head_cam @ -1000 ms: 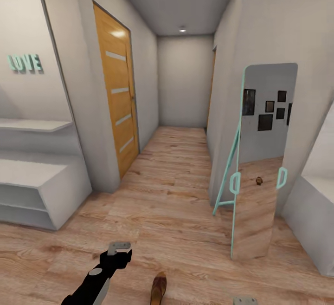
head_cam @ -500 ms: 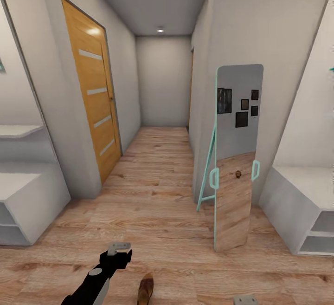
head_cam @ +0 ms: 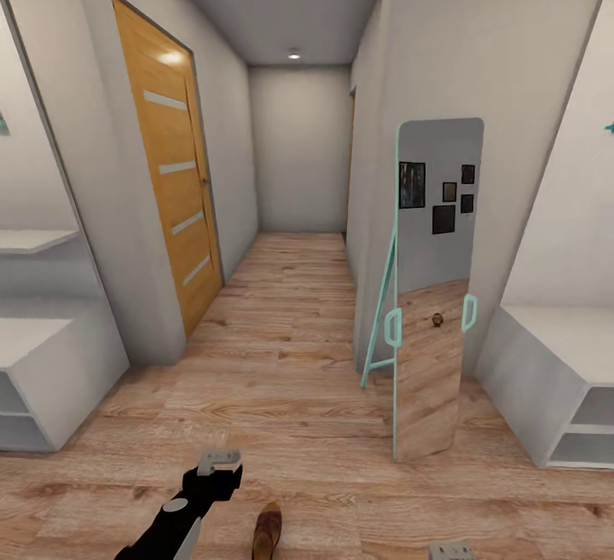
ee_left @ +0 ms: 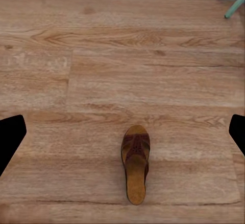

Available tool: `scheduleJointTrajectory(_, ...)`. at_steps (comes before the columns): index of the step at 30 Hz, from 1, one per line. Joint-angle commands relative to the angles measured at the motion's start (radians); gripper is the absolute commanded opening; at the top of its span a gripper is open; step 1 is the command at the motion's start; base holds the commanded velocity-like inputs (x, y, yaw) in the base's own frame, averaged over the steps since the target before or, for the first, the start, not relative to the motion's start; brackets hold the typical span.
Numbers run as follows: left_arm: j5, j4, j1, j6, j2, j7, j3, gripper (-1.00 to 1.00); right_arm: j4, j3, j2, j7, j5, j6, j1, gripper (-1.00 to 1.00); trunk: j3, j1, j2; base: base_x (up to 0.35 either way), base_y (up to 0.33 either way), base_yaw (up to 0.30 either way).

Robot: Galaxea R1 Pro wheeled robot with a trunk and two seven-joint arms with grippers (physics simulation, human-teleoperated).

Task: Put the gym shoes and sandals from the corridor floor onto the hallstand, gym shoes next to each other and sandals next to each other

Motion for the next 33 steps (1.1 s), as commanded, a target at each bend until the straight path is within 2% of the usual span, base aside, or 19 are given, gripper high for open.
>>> scheduleJointTrajectory(1, 0.0, 0.003, 0.0, 0.003, 0.0, 0.0, 0.0, 1.0, -0.002, -0.001, 0.0, 0.0, 0.001, 0.005, 0.0, 1.0, -0.001, 0.0, -0.001, 0.0, 0.0, 0.0)
scheduleJointTrajectory(8, -0.001, 0.018, 0.0, -0.013, 0.0, 0.0, 0.0, 1.0, -0.01, -0.003, 0.0, 0.0, -0.004, 0.008, -0.002, 1.0, -0.001, 0.0, -0.001, 0.0, 0.0, 0.0)
scheduleJointTrajectory(12, -0.002, 0.02, 0.0, -0.035, 0.0, 0.0, 0.001, 1.0, -0.048, -0.003, 0.0, -0.001, -0.005, 0.032, -0.015, 1.0, -0.001, 0.0, -0.001, 0.0, 0.0, 0.0)
scheduleJointTrajectory(17, -0.003, 0.021, 0.0, -0.064, 0.0, 0.001, 0.001, 1.0, -0.123, -0.003, 0.0, 0.0, -0.006, 0.146, -0.054, 1.0, -0.001, 0.0, -0.001, 0.0, 0.0, 0.0)
scheduleJointTrajectory(23, -0.004, 0.021, 0.0, -0.076, 0.0, 0.001, 0.001, 1.0, -0.189, -0.004, 0.0, 0.004, -0.007, 0.298, -0.073, 1.0, -0.001, 0.0, -0.001, 0.0, 0.0, 0.0)
scheduleJointTrajectory(27, -0.004, 0.021, 0.0, -0.079, 0.0, 0.001, 0.001, 1.0, -0.212, -0.004, 0.0, 0.006, -0.007, 0.342, -0.077, 1.0, -0.001, 0.0, -0.001, 0.0, 0.0, 0.0)
scheduleJointTrajectory(33, -0.004, 0.021, 0.0, -0.081, 0.0, 0.001, 0.0, 1.0, -0.224, -0.003, 0.0, 0.007, -0.007, 0.364, -0.079, 1.0, -0.001, 0.0, -0.001, 0.0, 0.0, 0.0)
